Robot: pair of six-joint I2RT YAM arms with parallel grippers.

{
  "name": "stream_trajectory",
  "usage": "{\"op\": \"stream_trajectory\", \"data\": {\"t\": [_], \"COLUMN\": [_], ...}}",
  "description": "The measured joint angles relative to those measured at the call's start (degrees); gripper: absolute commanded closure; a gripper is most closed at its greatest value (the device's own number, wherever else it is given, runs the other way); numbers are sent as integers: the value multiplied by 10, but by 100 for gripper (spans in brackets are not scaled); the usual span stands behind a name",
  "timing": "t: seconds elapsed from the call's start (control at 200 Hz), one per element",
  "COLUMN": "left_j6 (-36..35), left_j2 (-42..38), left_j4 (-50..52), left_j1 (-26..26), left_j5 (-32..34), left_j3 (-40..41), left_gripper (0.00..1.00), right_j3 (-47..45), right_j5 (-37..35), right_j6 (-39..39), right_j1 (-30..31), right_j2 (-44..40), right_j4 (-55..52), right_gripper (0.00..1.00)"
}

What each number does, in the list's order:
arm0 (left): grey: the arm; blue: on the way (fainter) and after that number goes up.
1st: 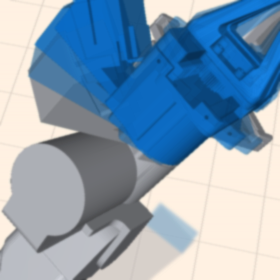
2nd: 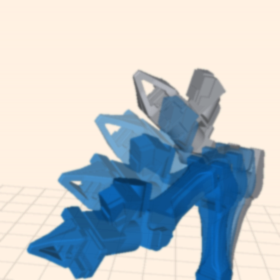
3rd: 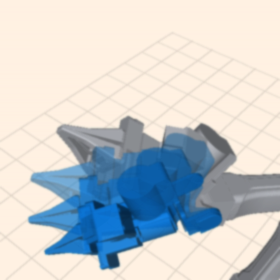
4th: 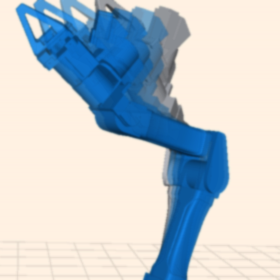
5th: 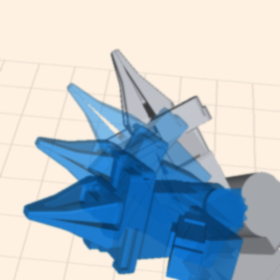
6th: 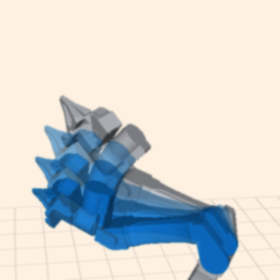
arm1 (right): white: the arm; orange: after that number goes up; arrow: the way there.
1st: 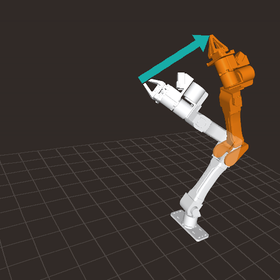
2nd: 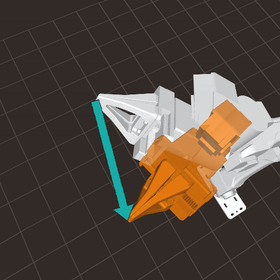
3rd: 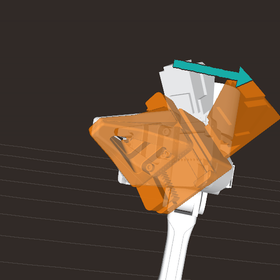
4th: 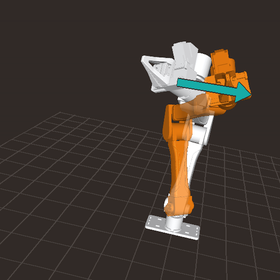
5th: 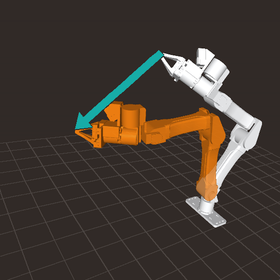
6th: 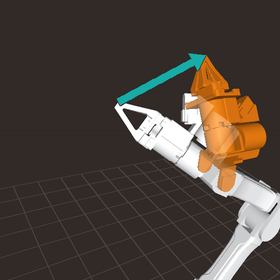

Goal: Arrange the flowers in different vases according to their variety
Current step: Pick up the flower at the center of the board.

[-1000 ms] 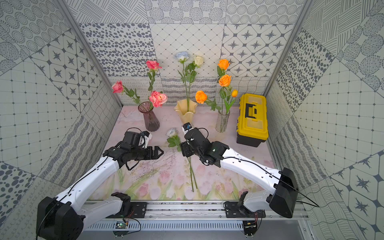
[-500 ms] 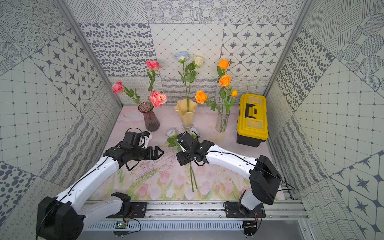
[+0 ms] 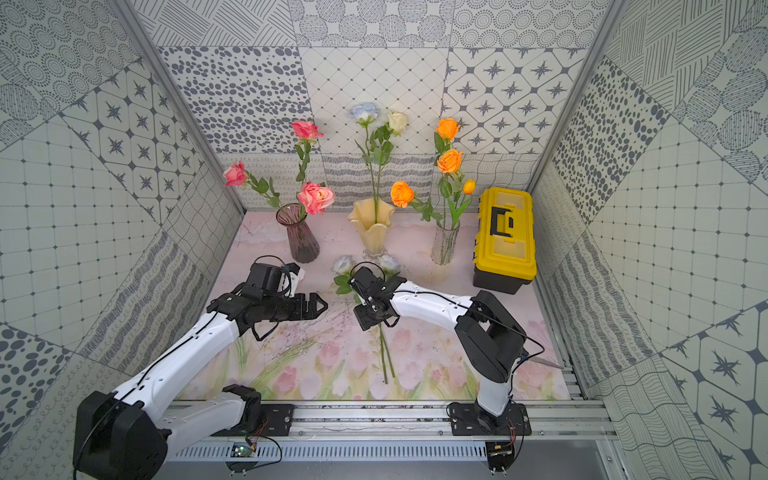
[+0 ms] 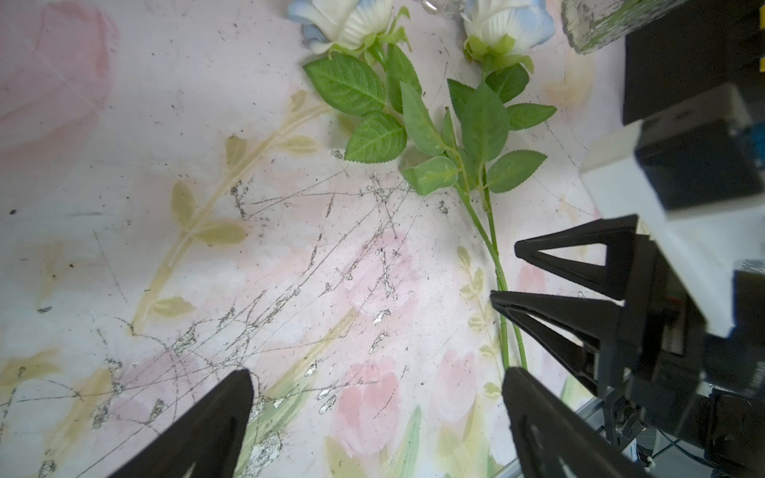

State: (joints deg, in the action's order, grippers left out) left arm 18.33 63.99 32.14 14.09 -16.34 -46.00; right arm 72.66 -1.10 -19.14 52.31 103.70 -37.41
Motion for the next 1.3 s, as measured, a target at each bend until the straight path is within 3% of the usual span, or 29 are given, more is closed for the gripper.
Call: {"op": "stream_trajectory", "data": {"t": [0.805,0.94,1.201,1.301], "left_j6": [0,0,0,0], "left_j2": [2,2,2,2], "left_j4": [0,0,0,0], "left_j1": [0,0,0,0], "left_j5": [0,0,0,0], "left_j3": [0,0,0,0], "left_gripper": [1,1,1,1], "right_j3": [29,35,35,35], "right_j5": [-21,-22,-27,-31], "right_j6": [18,19,17,14], "right_j1": [-10,-10,-10,-10], "right_j2": [71,75,76,76], "right_j4": [-9,-10,-10,-10], "right_gripper": [54,64,99,100]}}
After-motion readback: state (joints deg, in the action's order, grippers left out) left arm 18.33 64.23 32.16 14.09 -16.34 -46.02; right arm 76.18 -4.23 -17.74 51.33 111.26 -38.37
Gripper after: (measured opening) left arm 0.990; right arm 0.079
